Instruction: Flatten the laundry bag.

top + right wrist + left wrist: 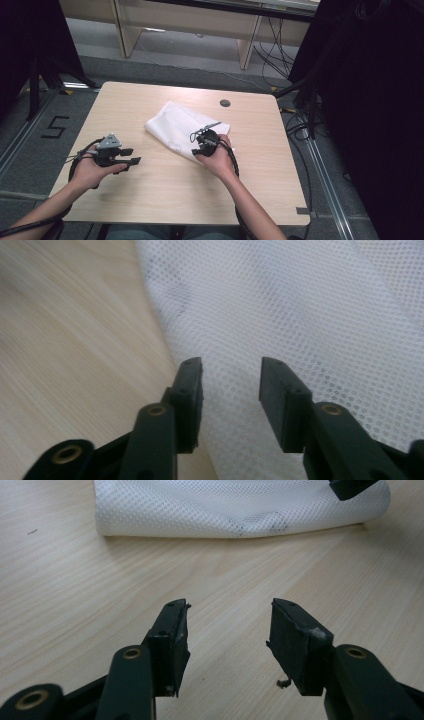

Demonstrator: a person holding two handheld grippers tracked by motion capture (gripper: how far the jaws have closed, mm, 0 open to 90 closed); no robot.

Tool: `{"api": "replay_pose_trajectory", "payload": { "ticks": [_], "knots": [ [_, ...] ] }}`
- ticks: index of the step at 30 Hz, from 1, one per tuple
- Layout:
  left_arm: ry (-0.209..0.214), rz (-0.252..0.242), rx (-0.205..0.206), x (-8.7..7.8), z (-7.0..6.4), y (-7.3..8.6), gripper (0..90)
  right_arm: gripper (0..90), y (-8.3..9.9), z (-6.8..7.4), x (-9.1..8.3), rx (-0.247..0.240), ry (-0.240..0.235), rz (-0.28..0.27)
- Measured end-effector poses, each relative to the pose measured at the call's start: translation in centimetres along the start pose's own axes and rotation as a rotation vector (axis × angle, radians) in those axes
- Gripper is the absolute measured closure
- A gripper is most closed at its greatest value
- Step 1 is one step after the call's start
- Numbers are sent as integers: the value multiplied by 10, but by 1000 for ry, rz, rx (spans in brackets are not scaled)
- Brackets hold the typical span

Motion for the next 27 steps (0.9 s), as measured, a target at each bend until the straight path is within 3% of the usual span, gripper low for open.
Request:
{"api": "replay_pose_trajectory", "payload": {
  "ticks": [2,3,6,9,10,13,14,16,19,23,25,27],
  "knots": [
    [-1,0,1,0,0,0,490,579,1,1,1,3,-1,15],
    [2,1,9,1,0,0,488,542,1,0,7,-42,14,6],
    [2,-8,6,2,-1,0,485,512,0,4,14,-59,13,15],
    [5,6,14,2,-1,1,484,507,-3,7,18,-68,23,5],
    [7,18,25,1,-1,2,484,507,-4,7,21,-93,28,-4],
    [6,5,7,2,-1,2,483,511,-7,13,27,-112,21,6],
    [6,20,20,1,0,3,483,518,-7,14,30,-123,27,11],
    [7,3,2,2,-1,2,482,534,-7,16,34,-137,30,27],
    [11,15,9,2,0,3,481,585,-5,17,39,-145,22,45],
    [11,9,-5,4,-1,4,480,632,-3,19,42,-112,-1,53],
    [13,19,-2,4,0,5,480,678,-4,16,43,-141,-1,35],
    [9,17,-4,5,-1,5,479,734,-2,20,42,-117,-33,45]
  ]
}}
Point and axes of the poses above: each handheld gripper's, and its own axes: x roughly forward along the jaws, y roughly out of its underside, z roughly to its left, the point moved 9 cm from there along x, roughly forward along the jaws, and after that the axes turned 2 degrees about y, right-handed, at the moved point
